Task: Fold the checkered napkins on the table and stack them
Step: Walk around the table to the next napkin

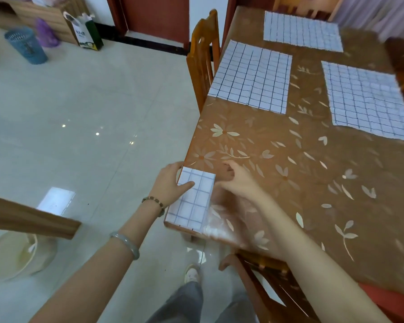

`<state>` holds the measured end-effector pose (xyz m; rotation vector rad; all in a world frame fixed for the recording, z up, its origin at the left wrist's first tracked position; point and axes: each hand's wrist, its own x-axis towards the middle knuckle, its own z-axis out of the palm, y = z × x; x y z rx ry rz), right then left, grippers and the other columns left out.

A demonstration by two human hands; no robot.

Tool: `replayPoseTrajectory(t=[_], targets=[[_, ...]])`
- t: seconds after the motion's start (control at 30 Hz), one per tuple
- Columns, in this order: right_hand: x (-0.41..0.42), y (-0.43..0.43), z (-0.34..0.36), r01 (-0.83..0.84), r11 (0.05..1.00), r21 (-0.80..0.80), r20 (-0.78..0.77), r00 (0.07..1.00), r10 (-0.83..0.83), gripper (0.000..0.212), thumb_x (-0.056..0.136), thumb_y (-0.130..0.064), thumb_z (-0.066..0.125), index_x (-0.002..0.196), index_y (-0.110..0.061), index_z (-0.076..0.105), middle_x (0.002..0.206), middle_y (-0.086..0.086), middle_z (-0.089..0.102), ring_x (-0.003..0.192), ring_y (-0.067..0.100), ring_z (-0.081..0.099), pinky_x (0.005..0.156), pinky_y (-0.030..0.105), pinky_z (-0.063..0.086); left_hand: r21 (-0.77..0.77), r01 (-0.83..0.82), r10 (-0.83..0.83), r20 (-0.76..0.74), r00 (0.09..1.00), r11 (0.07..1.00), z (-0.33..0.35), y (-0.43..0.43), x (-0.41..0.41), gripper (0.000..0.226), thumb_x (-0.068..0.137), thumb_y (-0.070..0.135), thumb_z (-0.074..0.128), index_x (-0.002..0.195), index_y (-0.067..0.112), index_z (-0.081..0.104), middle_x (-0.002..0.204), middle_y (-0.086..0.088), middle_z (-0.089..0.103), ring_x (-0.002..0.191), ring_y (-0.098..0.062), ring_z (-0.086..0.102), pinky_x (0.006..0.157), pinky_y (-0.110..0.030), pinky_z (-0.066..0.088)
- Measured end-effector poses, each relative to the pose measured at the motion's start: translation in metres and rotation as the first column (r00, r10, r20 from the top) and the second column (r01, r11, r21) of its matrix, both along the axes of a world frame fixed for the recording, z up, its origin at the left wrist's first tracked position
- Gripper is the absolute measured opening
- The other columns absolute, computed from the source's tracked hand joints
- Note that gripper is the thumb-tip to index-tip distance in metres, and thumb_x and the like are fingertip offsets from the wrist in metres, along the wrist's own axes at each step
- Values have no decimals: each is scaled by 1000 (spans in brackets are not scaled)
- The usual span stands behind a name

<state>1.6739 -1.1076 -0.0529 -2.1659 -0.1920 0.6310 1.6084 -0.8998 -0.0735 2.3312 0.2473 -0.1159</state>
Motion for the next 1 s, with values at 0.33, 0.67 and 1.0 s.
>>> replayPoseTrajectory(t=[0.33,0.67,1.0], targets=[[-50,-117,149,254,902,348,228,911,-344,95,72,-16,82,145,-40,25,144,-12,34,127,2,43,94,17,47,-513,308,-194,264,945,801,126,-87,39,104,69,37,80,150,29,15,143,2,39,129,-8,43,98,-17,41],[-167,-276,188,521,732,440,290,689,-665,98,72,-14,82,147,-39,24,148,-7,36,128,6,44,100,25,45,-506,631,-539,336,772,588,176,-260,6,104,64,48,82,144,42,16,144,3,39,128,-6,45,107,-31,39],[-341,-476,180,662,551,507,233,510,-828,91,74,0,77,137,-42,26,146,1,39,129,10,45,104,37,44,-510,745,-661,385,644,429,175,-480,-117,97,68,33,84,145,37,25,138,4,47,127,-4,47,105,-28,40]])
